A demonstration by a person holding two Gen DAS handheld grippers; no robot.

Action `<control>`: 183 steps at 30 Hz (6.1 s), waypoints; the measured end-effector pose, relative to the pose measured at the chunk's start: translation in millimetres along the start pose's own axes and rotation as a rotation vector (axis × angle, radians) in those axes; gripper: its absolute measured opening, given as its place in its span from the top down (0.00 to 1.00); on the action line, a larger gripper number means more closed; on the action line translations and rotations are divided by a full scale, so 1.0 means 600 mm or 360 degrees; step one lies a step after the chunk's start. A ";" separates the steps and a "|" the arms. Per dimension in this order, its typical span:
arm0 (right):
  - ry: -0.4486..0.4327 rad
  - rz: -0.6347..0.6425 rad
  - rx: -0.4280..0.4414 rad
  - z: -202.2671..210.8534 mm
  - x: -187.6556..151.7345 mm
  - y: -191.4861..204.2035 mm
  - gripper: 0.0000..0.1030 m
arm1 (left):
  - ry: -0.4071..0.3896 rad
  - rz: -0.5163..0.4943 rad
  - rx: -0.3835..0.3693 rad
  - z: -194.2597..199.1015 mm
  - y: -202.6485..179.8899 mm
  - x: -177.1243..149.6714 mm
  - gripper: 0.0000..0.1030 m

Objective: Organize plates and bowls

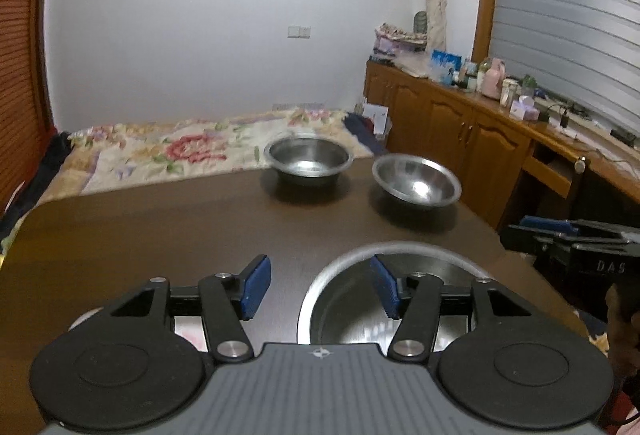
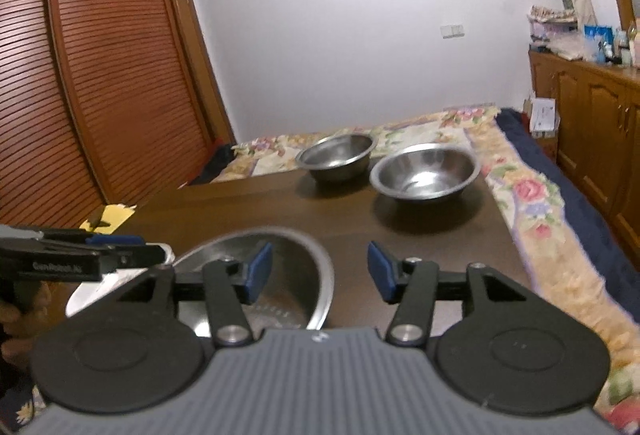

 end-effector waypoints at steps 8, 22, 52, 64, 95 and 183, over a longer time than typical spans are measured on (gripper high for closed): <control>-0.0060 0.0036 -0.0108 -0.033 0.042 -0.054 0.41 | -0.0021 -0.0087 -0.0077 -0.071 -0.012 0.057 0.36; 0.0030 -0.0023 -0.0266 -0.141 0.044 -0.167 0.39 | 0.0154 -0.0236 -0.0233 -0.219 -0.052 0.074 0.45; 0.0201 -0.0174 -0.0217 -0.218 0.023 -0.188 0.54 | 0.0514 -0.0076 -0.0426 -0.394 -0.082 0.052 0.55; 0.0220 -0.0259 -0.0195 -0.219 0.017 -0.192 0.73 | 0.0545 -0.0051 -0.0454 -0.393 -0.084 0.046 0.76; 0.0025 -0.0185 -0.0160 -0.120 0.086 -0.087 0.75 | 0.0208 -0.0107 -0.0483 -0.177 -0.063 0.118 0.76; 0.0191 0.0074 -0.0092 -0.047 -0.065 0.062 0.81 | 0.0208 -0.0251 -0.0272 -0.011 -0.030 -0.104 0.68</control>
Point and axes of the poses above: each gripper's, at about its wrist camera, not at the fingertips, and z roughly against the way its jaws point, y to its left, x to its top, the point moved 5 cm from there along -z, roughly the way its jaws point, and after that the axes turned 9 degrees about -y, right-handed, at the moved point
